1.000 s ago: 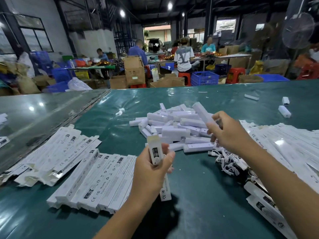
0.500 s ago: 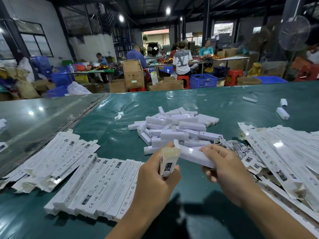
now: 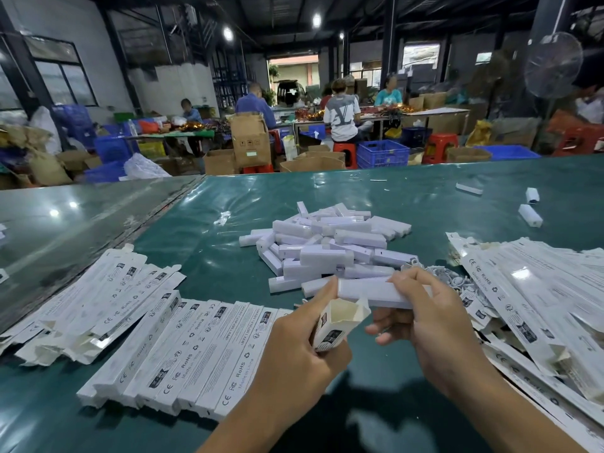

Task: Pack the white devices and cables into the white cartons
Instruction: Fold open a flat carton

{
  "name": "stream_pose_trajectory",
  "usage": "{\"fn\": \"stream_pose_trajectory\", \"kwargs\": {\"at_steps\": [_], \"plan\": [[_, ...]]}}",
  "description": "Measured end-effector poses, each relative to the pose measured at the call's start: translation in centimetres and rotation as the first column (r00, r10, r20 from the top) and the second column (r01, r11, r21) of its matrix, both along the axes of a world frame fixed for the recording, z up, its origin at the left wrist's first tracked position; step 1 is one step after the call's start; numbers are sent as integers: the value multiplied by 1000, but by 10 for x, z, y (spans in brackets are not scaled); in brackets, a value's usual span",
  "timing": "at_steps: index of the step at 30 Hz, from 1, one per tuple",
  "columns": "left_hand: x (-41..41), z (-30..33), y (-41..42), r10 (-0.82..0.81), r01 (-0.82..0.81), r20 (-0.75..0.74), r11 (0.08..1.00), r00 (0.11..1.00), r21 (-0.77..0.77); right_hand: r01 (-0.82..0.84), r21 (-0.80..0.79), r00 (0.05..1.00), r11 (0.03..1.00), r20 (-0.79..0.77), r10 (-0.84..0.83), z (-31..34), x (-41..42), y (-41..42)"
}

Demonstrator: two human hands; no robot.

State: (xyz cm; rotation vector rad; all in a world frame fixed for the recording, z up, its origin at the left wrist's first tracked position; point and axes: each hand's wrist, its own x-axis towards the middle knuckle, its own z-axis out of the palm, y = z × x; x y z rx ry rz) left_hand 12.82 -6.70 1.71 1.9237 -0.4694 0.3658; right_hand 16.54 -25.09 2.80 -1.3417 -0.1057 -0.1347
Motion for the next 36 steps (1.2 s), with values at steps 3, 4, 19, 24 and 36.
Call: {"fn": "stream_pose_trajectory", "kwargs": {"at_steps": [3, 4, 19, 24, 36], "plan": [[-2, 1, -2, -29, 27, 44, 998, 999, 53, 31, 5, 999, 999, 40, -32, -1, 2, -3], [-3, 1, -3, -43, 40, 52, 997, 998, 61, 47, 14, 997, 999, 54, -48, -1, 3, -4], [3, 19, 14, 344, -469, 345, 786, 873, 403, 29, 216, 931, 976, 350, -105, 23, -22, -2], [4, 19, 14, 410, -513, 312, 742, 857, 431, 33, 28, 904, 999, 426, -42, 18, -27, 6], [7, 16, 19, 219, -393, 341, 686, 914, 612, 100, -254, 930, 962, 367, 0, 13, -19, -7]]}}
